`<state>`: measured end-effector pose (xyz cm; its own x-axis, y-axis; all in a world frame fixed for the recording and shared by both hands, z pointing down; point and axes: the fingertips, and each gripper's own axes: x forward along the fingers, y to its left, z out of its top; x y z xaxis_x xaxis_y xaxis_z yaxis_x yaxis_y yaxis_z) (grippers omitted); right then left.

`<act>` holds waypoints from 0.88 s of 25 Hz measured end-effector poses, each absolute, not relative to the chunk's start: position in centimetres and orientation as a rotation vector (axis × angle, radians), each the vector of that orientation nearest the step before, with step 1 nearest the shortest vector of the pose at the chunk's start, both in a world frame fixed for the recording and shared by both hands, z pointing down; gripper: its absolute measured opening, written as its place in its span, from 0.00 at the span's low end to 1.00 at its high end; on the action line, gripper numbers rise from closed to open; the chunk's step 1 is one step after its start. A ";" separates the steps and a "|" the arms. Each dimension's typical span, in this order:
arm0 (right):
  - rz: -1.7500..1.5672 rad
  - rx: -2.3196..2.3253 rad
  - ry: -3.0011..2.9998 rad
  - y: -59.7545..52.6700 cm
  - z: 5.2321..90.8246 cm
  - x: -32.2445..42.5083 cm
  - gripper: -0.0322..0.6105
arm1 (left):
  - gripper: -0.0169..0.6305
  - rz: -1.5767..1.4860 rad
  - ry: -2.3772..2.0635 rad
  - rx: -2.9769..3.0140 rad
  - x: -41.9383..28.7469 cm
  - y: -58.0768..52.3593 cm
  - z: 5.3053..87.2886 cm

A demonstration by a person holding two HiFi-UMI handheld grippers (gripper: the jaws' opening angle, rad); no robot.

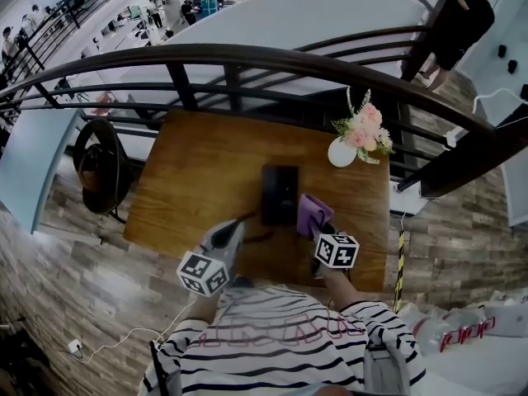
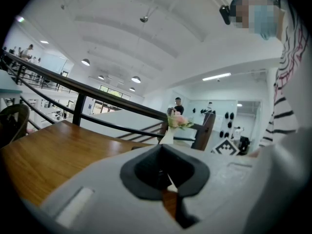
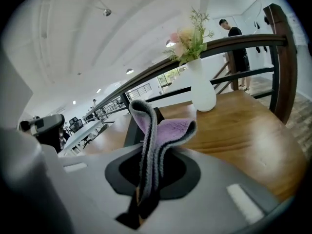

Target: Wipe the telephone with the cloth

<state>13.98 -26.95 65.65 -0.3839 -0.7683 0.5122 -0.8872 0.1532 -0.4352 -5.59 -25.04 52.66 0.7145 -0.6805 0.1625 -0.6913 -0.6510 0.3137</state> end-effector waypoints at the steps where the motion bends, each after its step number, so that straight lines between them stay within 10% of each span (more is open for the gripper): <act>1: 1.036 1.627 -2.279 -27.0 64.9 13.7 0.11 | 0.03 0.040 -1.066 2.570 -5.4 -25.1 52.6; 22: 0.953 1.506 -2.671 -24.6 54.4 10.6 0.11 | 0.03 -0.006 -1.113 2.557 -4.3 -23.4 52.5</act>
<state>10.64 -24.60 54.37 -0.5581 -0.7999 0.2208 -0.7590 0.3845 -0.5255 -4.32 -23.38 52.46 0.6911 -0.7102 0.1343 -0.7087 -0.6294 0.3187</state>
